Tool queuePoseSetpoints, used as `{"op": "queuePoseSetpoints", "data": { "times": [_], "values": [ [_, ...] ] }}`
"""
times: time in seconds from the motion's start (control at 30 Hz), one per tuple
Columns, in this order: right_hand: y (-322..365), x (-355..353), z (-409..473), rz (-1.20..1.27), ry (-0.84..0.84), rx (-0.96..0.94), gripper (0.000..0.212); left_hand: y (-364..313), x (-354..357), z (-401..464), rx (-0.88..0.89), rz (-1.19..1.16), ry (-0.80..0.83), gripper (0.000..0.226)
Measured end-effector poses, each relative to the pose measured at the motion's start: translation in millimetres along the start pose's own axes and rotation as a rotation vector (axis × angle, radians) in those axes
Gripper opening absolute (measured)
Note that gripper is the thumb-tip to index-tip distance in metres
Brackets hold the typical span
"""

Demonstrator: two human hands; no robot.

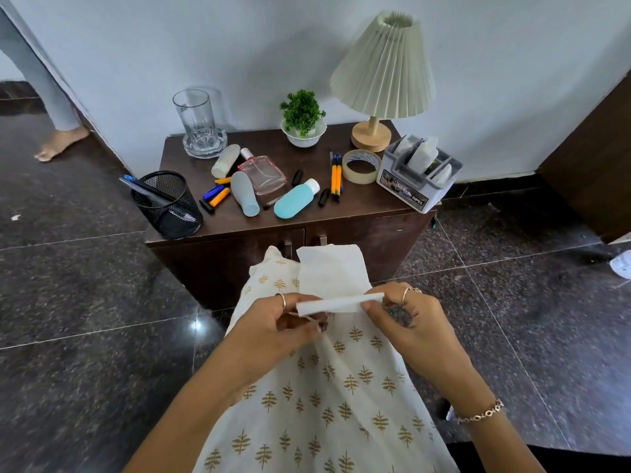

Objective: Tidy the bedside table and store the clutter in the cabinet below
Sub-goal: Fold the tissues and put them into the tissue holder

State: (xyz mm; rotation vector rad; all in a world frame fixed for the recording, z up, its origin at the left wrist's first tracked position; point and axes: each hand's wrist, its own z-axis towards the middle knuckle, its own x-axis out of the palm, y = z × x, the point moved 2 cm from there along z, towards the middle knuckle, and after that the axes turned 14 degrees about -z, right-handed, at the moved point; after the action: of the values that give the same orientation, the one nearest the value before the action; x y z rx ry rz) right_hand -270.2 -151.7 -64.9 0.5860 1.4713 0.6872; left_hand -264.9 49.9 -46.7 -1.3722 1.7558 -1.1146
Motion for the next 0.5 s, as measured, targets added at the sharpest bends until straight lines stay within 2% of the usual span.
{"op": "queuePoseSetpoints", "data": {
  "times": [0.03,0.13,0.23,0.33,0.4,0.5],
  "values": [
    [0,0,0,-0.004,-0.004,0.005,0.009,-1,1,2,0.018,0.014,-0.056,0.011],
    [-1,2,1,0.002,-0.006,0.037,0.008,1,4,9,0.07,0.004,-0.134,0.025],
    [0,5,0,-0.07,-0.037,0.042,0.033,1,4,15,0.056,0.05,-0.17,0.04],
    [5,8,-3,-0.231,-0.079,-0.108,0.059,2,4,21,0.013,0.065,-0.198,0.047],
    [6,12,-5,-0.376,-0.085,-0.203,0.057,2,4,25,-0.006,0.081,-0.219,0.048],
    [3,18,-3,-0.518,-0.112,-0.276,0.041,0,4,30,-0.044,0.033,-0.243,0.047]
  ]
}}
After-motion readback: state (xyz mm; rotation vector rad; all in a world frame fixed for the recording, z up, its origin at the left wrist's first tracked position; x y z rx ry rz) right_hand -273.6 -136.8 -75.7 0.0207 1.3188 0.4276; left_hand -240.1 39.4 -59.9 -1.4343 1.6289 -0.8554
